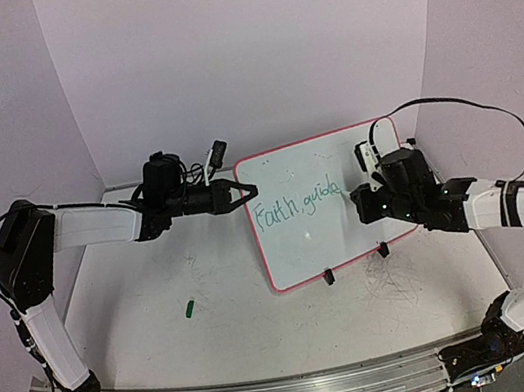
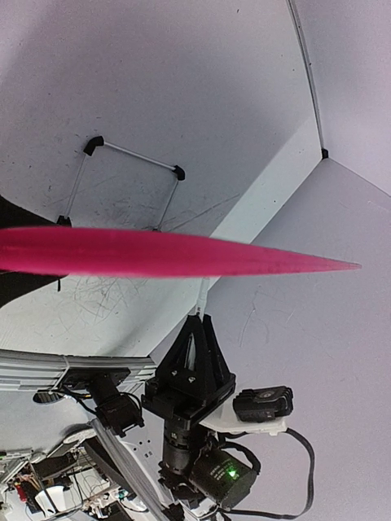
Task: Write a sentence on the whiteboard
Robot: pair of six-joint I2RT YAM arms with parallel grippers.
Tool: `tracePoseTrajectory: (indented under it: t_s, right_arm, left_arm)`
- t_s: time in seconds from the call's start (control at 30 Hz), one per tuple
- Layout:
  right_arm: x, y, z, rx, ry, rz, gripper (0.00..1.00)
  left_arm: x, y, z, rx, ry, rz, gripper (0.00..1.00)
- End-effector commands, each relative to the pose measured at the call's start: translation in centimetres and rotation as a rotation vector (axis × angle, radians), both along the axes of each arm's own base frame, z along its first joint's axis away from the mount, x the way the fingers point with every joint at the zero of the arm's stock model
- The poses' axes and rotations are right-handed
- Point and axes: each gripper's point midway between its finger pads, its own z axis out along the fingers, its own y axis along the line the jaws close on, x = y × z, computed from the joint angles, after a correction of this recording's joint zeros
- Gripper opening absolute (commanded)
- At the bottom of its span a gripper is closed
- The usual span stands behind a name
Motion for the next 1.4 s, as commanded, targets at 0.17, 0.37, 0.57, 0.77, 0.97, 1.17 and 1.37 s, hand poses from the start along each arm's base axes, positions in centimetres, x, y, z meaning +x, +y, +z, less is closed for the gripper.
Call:
tracePoseTrajectory:
  t_s: [0.17, 0.37, 0.57, 0.77, 0.97, 1.17, 1.37]
  right_arm:
    - [1.5, 0.0, 4.6, 0.089, -0.101, -0.015, 0.00]
    - [2.0, -0.3, 4.4, 0.073, -0.110, -0.038, 0.00]
    - [2.5, -0.3, 4.1, 0.069, -0.112, -0.053, 0.00]
    - [2.9, -0.4, 3.6, 0.060, -0.110, -0.072, 0.00]
    - [2.2, 0.1, 3.5, 0.067, -0.103, -0.024, 0.00]
    - [1.6, 0.4, 2.2, 0.066, -0.062, 0.007, 0.00]
    - [0.9, 0.1, 1.4, 0.064, -0.040, 0.010, 0.00]
  left_arm:
    - [0.9, 1.0, -1.1, 0.073, 0.022, 0.079, 0.00]
    - [0.9, 1.1, -0.8, 0.072, 0.015, 0.081, 0.00]
    - [1.0, 1.0, -1.1, 0.074, 0.023, 0.080, 0.00]
    - [1.1, 0.9, -0.9, 0.071, 0.018, 0.080, 0.00]
    - [1.0, 0.9, -0.9, 0.073, 0.019, 0.079, 0.00]
    - [1.0, 0.9, -0.9, 0.072, 0.018, 0.077, 0.00]
    - [1.0, 1.0, -1.0, 0.074, 0.018, 0.080, 0.00]
